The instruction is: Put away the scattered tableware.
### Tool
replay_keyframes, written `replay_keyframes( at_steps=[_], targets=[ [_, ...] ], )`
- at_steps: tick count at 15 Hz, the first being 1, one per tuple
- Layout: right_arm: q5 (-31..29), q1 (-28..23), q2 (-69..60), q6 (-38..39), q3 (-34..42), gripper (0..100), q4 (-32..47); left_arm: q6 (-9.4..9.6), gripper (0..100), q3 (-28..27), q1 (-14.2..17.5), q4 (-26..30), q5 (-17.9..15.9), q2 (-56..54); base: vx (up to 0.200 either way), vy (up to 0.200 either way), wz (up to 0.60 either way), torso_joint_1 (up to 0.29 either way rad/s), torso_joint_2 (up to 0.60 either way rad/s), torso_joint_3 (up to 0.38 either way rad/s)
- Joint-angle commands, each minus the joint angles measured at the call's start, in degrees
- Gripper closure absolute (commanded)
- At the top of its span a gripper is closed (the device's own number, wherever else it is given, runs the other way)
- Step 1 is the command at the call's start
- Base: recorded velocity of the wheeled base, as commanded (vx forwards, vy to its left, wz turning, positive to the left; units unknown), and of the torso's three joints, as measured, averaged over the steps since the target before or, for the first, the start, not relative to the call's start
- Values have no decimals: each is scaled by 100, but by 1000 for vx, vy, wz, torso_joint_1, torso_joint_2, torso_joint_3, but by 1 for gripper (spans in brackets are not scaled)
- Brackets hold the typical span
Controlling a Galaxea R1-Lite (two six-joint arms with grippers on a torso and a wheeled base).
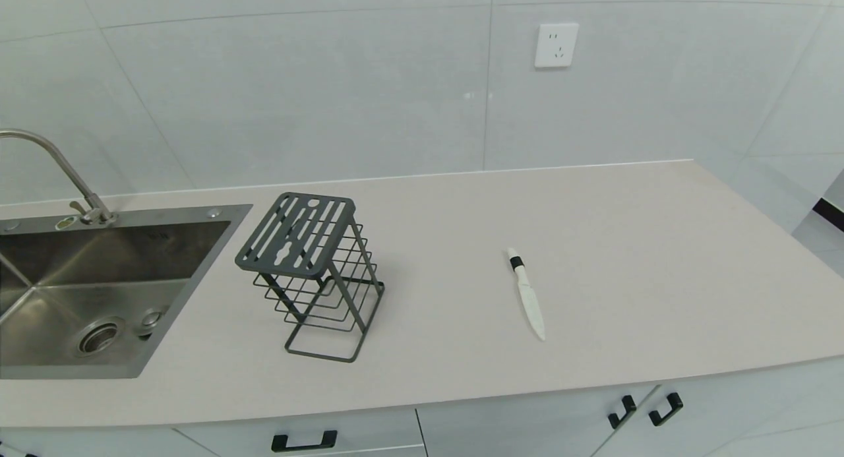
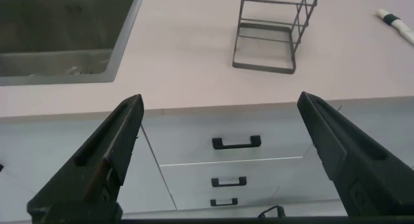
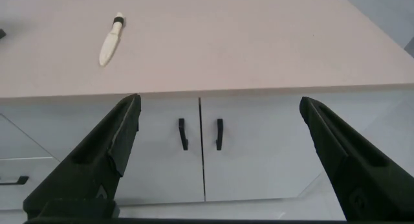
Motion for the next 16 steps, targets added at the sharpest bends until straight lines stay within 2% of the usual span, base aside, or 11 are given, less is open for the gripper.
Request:
replay_keyframes(
  at_steps=[1,4,10,14,16],
  targets=[
    [-1,1,7,-2,0,0,-4,1,0,1,2,-5,1,10,0,0,600,207,-408,-198],
    [-1,1,7,-2,0,0,-4,1,0,1,2,-5,1,10,0,0,0,168,-333,-159],
    [8,1,7,-2,0,0,-4,1,0,1,2,-13,1,10,0,0,0,7,-10,-8],
    [8,1,7,-2,0,0,-4,1,0,1,2,-13,1,10,200,0,0,2,-5,2],
    [-1,1,7,-2,0,0,-4,10,0,1,2,-5,1,10,0,0,0,0,0,0]
  ],
)
